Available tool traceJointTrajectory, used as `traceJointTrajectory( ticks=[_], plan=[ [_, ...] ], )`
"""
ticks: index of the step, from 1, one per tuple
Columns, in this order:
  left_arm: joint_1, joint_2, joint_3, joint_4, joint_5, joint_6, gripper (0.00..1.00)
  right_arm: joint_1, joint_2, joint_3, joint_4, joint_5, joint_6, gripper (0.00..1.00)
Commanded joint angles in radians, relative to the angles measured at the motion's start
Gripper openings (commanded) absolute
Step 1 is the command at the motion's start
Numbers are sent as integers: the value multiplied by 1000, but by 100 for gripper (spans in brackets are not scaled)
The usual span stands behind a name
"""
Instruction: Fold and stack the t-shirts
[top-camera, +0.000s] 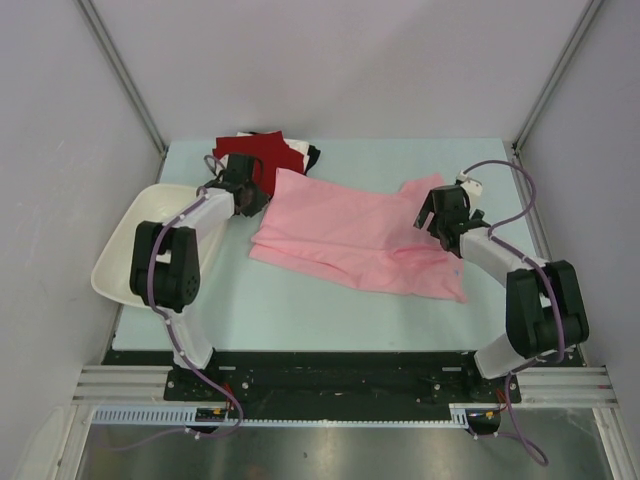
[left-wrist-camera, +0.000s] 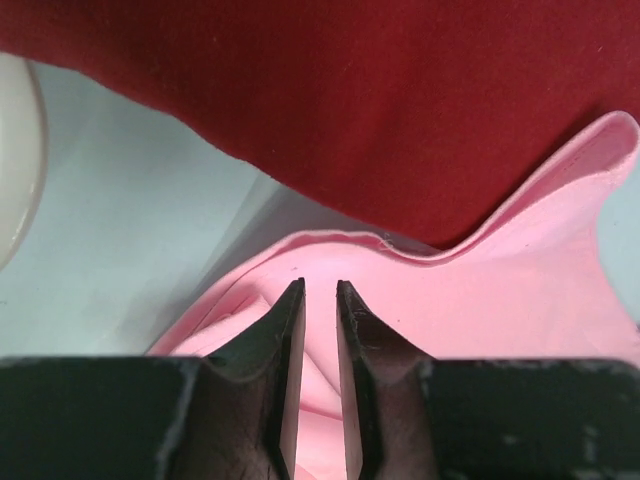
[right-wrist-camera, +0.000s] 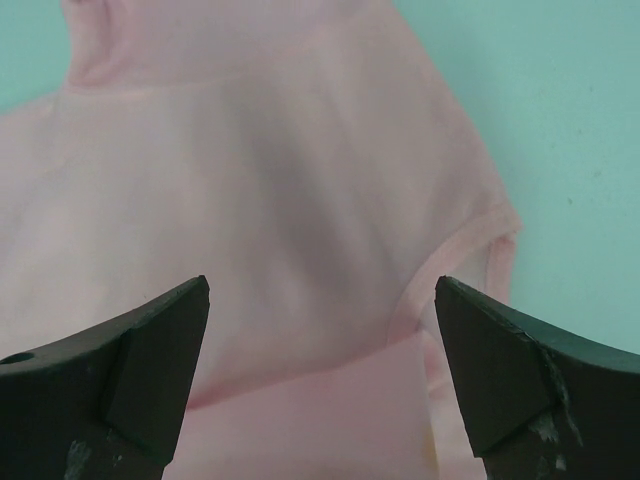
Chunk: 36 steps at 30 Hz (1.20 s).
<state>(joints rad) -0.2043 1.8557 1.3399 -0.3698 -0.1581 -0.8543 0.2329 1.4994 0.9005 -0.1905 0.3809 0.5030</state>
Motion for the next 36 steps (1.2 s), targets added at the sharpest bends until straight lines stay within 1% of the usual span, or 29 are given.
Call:
traceJointTrajectory(
  ticks=[1,3,4,6,7,8,10,11,12,13,14,15,16,17,19,21,23,26,27,28,29,30,31,33,36],
  plan=[
    [-4,-29,1,28,-21,11,24,-21,57,101,252,69,-1,100],
    [-4,-50,-34,38,-21,8,24,-20,125,159,287,65,-23,100],
    [-4,-55,-44,43,-21,9,24,-21,157,232,284,72,-32,100],
    [-4,-69,-65,43,-20,11,24,-21,241,311,272,113,-75,100],
    [-4,-75,-73,43,-20,12,24,-21,261,381,260,140,-84,100],
    [-6,-82,-80,42,-14,12,24,-23,274,406,241,177,-92,100],
    [-4,-119,-113,40,-8,14,24,-23,236,417,200,203,-92,100],
    [-4,-137,-129,42,-3,11,24,-21,204,411,191,182,-89,100],
    [-6,-183,-172,45,3,9,26,-18,146,410,101,165,-78,100],
    [-6,-209,-198,63,12,6,30,-12,112,408,53,124,-78,100],
    [-6,-236,-252,66,28,-2,43,9,81,403,4,112,-77,100],
    [-6,-292,-278,68,38,-8,63,22,55,402,-100,99,-75,100],
    [-6,-318,-303,71,55,-6,72,35,-3,387,-156,81,-60,100],
    [-7,-352,-356,78,87,-6,87,54,-28,374,-246,67,-46,100],
    [-15,-433,-402,75,114,-6,100,120,-109,333,-314,23,-37,100],
    [-35,-481,-456,62,130,4,100,190,-160,270,-392,-11,-32,100],
    [-53,-538,-507,52,135,12,100,232,-220,232,-466,-25,11,100],
    [-93,-582,-579,74,150,9,100,293,-290,143,-515,-97,78,100],
    [-110,-587,-596,112,178,8,100,308,-313,96,-515,-114,92,100],
    [-113,-590,-616,139,215,5,99,345,-333,72,-518,-131,106,100],
    [-115,-596,-657,176,236,0,99,361,-373,54,-526,-132,139,100],
    [-118,-596,-676,248,262,-5,98,373,-390,37,-523,-134,152,100],
    [-116,-595,-688,274,285,-8,98,387,-406,5,-523,-160,164,100],
    [-119,-572,-700,321,285,-12,98,405,-438,-21,-520,-186,186,100],
    [-121,-517,-674,342,266,-8,97,414,-438,-49,-498,-172,174,100]
  ],
)
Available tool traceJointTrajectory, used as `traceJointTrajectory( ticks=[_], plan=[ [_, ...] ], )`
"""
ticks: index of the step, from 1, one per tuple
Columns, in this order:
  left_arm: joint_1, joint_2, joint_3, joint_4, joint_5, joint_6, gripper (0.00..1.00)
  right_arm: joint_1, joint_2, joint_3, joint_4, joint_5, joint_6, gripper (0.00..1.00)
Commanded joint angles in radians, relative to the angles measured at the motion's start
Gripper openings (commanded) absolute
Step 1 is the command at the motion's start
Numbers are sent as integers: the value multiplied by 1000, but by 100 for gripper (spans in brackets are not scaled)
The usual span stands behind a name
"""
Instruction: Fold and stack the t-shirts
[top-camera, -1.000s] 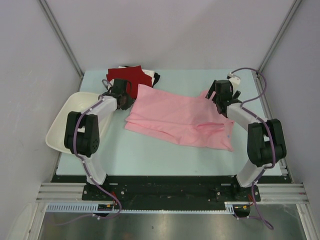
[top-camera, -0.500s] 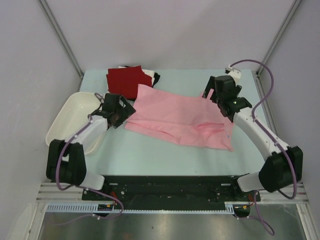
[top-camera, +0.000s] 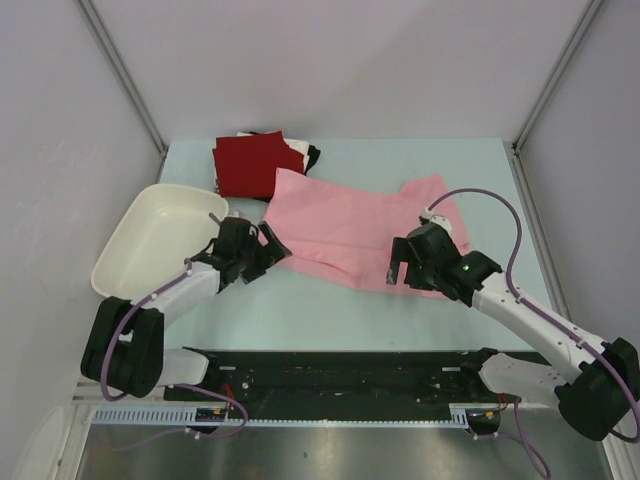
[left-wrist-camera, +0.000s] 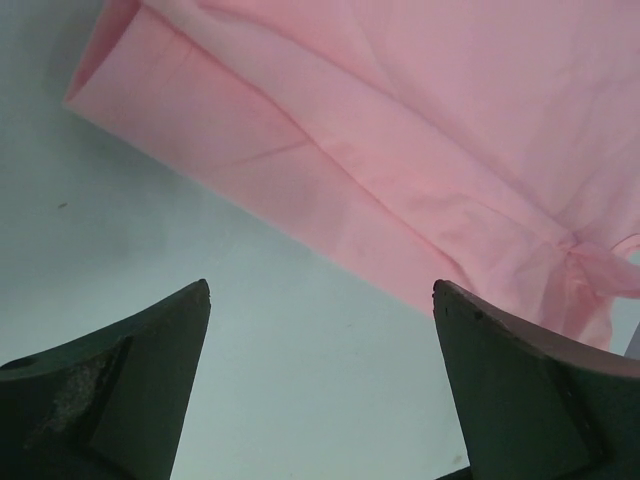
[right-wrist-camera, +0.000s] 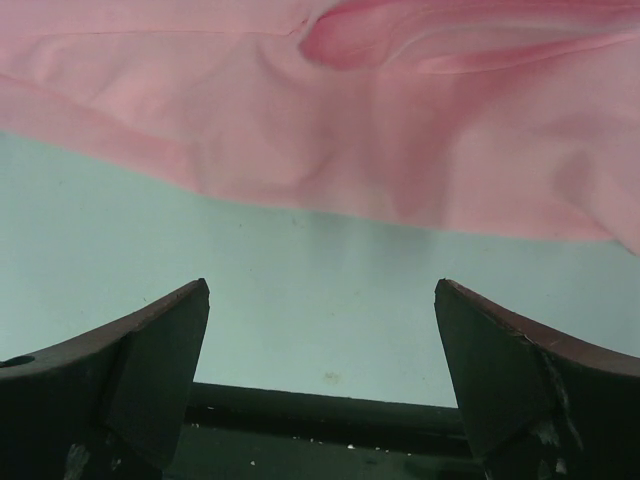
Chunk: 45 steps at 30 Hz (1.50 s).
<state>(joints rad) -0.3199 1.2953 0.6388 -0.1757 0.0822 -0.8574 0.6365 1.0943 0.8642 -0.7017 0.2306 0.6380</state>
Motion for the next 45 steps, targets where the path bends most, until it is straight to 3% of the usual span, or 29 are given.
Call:
traceJointTrajectory(
  ticks=[1,10,19,29,33,36,42,45],
  plan=[
    [-4,59,33,157,22,-6,97,8,-25,-13,18,-14,37,100],
    [-5,180,94,242,25,-55,96,-90,154,-30,214,-105,-1,100],
    [-4,190,114,220,5,-25,96,-257,392,14,582,-249,-52,100],
    [-4,190,88,223,1,-5,96,-362,585,203,792,-156,-55,100],
    [-5,136,64,203,1,3,96,-385,573,234,792,-79,-66,100],
    [-10,78,44,135,-1,4,95,-371,457,234,710,-25,-81,100],
    [-27,-148,-51,-51,-74,-49,93,-250,175,222,374,211,-101,100],
    [-27,-247,-138,-51,-79,-109,90,-209,58,156,292,210,-57,100]
  ],
)
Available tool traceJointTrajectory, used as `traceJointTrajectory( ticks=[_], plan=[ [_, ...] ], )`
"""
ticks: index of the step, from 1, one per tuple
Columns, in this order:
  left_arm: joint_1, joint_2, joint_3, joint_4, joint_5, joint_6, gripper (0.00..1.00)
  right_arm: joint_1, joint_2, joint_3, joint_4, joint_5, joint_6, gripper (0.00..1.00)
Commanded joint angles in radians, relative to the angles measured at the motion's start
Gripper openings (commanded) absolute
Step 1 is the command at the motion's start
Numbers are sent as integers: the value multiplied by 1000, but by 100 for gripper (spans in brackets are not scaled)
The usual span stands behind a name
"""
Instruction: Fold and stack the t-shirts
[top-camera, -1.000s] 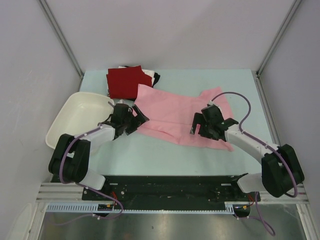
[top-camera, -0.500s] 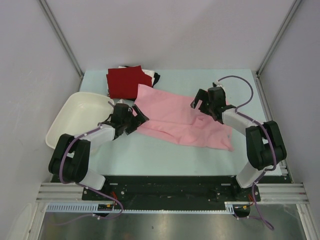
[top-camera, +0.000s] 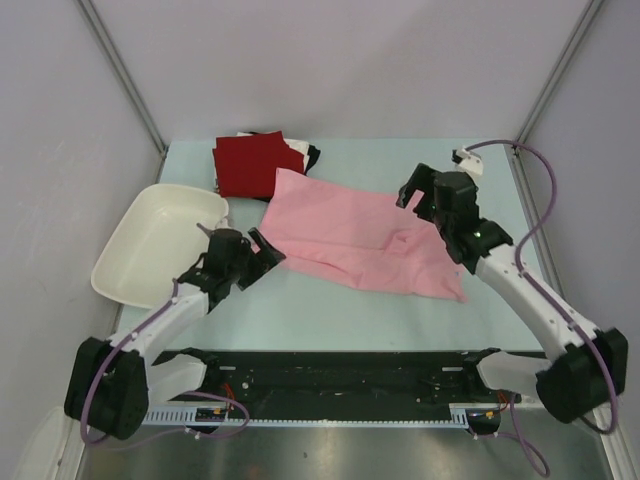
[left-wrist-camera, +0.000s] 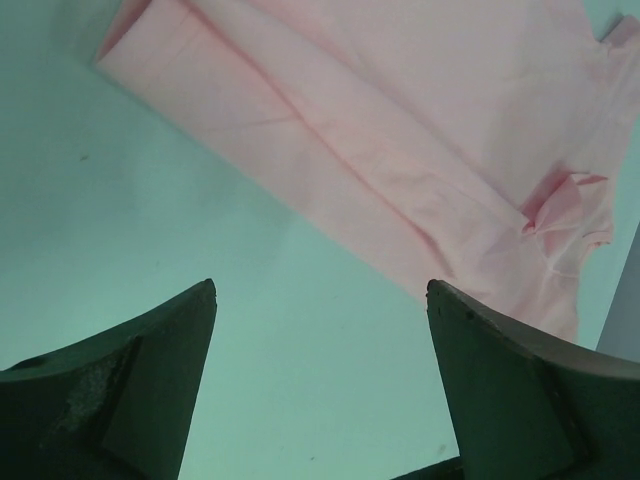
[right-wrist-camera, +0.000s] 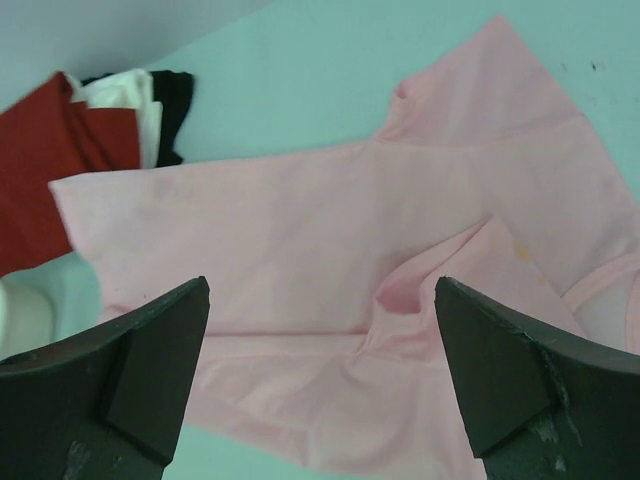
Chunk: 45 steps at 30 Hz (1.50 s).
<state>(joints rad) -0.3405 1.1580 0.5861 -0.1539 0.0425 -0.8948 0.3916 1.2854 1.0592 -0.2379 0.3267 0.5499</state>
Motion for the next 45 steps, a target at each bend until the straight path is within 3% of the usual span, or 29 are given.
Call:
traceJointTrajectory(
  ticks=[1,5,9,17,24,32,36,45],
  plan=[
    [-6,-122,-121,-69,-39,-93,88,55,-162,-85,-182,101,44,100],
    [-5,-109,-193,26,-50,-171,72,113,-302,-172,-192,2,59,100],
    [-3,-3,-215,120,-55,-225,63,229,-452,-215,-237,113,70,100],
    [8,153,-183,208,-113,-300,58,308,-557,-240,-333,192,99,100],
    [18,308,-100,130,-138,-345,47,340,-590,-263,-345,206,123,100],
    [41,394,-23,79,-128,-360,45,365,-607,-274,-402,227,166,100],
    [61,423,-12,94,-96,-352,0,377,-591,-292,-475,232,248,100],
    [78,410,-38,119,-62,-346,0,379,-561,-510,-430,226,550,97]
  ],
)
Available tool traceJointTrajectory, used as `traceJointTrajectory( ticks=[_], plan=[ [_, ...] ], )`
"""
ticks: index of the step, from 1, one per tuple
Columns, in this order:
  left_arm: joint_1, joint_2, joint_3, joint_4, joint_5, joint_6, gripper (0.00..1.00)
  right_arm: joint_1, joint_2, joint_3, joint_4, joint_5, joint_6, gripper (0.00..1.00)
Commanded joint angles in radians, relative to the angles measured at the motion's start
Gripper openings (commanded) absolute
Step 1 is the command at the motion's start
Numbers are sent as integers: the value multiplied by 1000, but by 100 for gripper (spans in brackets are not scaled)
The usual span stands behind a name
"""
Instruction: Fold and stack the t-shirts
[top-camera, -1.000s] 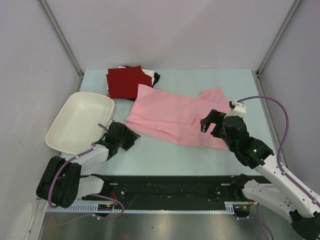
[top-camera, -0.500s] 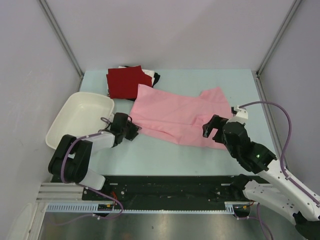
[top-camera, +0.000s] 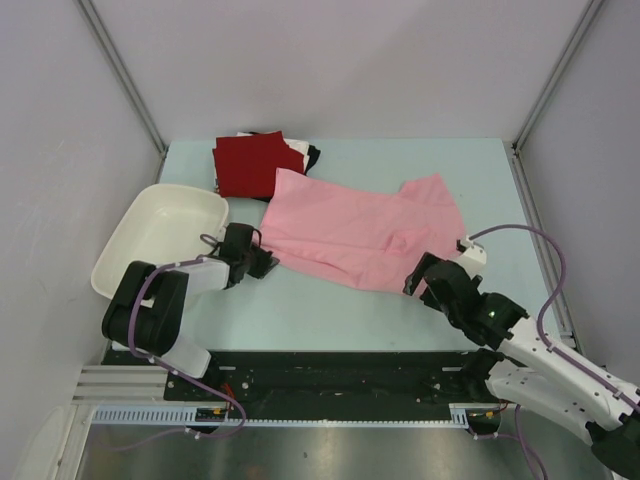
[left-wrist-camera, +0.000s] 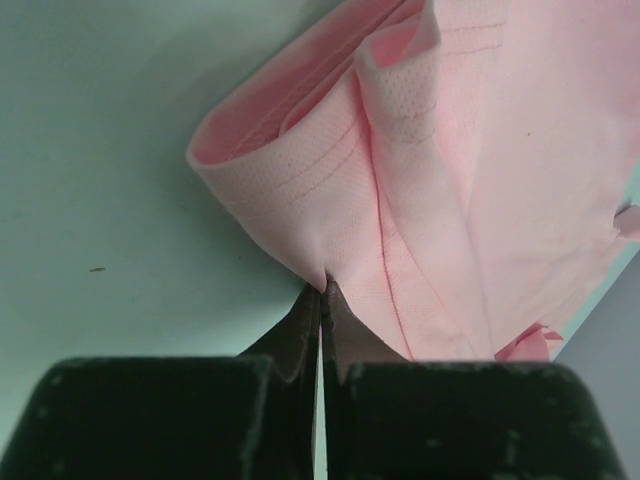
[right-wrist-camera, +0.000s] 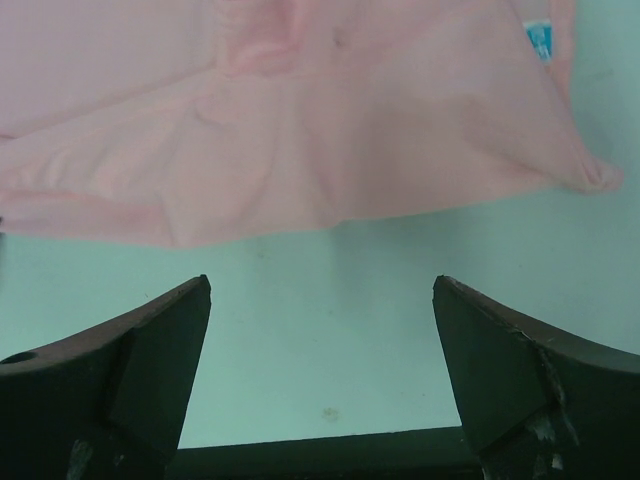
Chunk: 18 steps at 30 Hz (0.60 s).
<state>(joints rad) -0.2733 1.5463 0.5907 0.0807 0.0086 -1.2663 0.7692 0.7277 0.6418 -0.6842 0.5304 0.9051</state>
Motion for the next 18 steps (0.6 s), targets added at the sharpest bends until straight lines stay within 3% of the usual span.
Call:
traceJointTrajectory(
  ticks=[1,9,14,18],
  plan=[
    [11,15,-49,-116,-24,27,0,-1,-8,-112,35,2,219,96],
    [13,-52,-109,-98,-21,34,0,-1,-63,-281,92,-6,504,88],
    [13,-57,-124,-85,7,44,0,-27,-57,-340,124,42,552,78],
    [14,-58,-126,-85,13,58,0,-62,-13,-358,170,52,549,76]
  ],
)
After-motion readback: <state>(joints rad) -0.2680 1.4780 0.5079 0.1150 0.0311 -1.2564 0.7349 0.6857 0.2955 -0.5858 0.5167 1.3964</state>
